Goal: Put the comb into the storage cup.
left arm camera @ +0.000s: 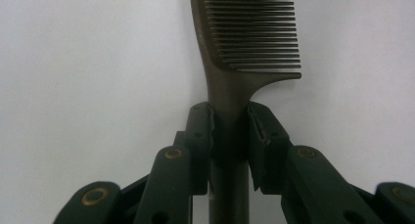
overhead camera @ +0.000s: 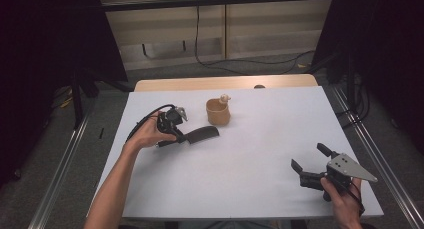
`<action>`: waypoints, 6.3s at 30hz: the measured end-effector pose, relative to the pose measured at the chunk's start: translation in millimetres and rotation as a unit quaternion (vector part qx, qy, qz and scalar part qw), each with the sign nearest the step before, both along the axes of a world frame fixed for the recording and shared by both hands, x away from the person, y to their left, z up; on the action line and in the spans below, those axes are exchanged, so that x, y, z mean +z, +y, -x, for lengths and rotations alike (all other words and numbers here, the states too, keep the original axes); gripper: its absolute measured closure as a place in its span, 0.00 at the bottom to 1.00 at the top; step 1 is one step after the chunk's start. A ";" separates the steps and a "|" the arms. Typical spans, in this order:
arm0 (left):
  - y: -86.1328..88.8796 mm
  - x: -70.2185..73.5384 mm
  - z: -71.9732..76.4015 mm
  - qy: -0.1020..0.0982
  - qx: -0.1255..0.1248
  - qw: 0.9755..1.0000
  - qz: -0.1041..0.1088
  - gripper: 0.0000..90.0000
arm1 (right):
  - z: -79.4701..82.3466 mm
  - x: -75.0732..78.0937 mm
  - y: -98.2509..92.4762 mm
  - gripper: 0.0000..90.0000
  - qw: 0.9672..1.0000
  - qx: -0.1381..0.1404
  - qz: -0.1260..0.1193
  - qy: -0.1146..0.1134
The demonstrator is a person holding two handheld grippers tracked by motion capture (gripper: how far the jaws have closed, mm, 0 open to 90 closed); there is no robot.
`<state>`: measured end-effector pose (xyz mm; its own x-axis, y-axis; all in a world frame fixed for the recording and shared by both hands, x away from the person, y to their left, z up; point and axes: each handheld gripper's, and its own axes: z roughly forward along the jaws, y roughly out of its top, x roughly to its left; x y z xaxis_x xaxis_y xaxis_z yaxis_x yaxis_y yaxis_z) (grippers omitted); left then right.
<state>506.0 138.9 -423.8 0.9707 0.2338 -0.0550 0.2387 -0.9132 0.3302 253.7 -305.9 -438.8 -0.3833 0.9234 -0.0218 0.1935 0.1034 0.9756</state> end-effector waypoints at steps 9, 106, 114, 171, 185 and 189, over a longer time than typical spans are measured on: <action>0.7 1.5 3.0 -0.002 0.016 1.000 0.001 0.81 | 1.3 0.8 -1.0 0.00 1.000 -0.004 0.001 -0.003; 34.7 61.5 39.3 -0.167 0.167 0.893 0.384 0.81 | 2.3 1.5 -1.8 0.00 1.000 -0.012 -0.005 -0.008; 28.8 66.2 38.7 -0.171 0.174 0.881 0.404 0.81 | 2.4 1.4 -1.8 0.00 1.000 -0.010 -0.003 -0.007; -56.9 86.1 9.6 -0.216 0.174 0.839 0.469 0.81 | 3.9 2.1 -3.0 0.00 1.000 -0.007 -0.019 -0.012; -66.7 75.8 -3.0 -0.224 0.168 0.842 0.461 0.81 | 4.0 1.9 -2.5 0.00 1.000 -0.005 -0.020 -0.011; -71.8 71.5 -6.0 -0.223 0.172 0.840 0.464 0.81 | 4.5 2.0 -3.1 0.00 1.000 -0.006 -0.019 -0.011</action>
<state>512.0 67.1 -352.2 0.8271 0.5619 -0.0166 0.0988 -0.1163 0.9883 249.2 -309.0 -436.8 -0.3723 0.9281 0.0056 0.1732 0.0635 0.9828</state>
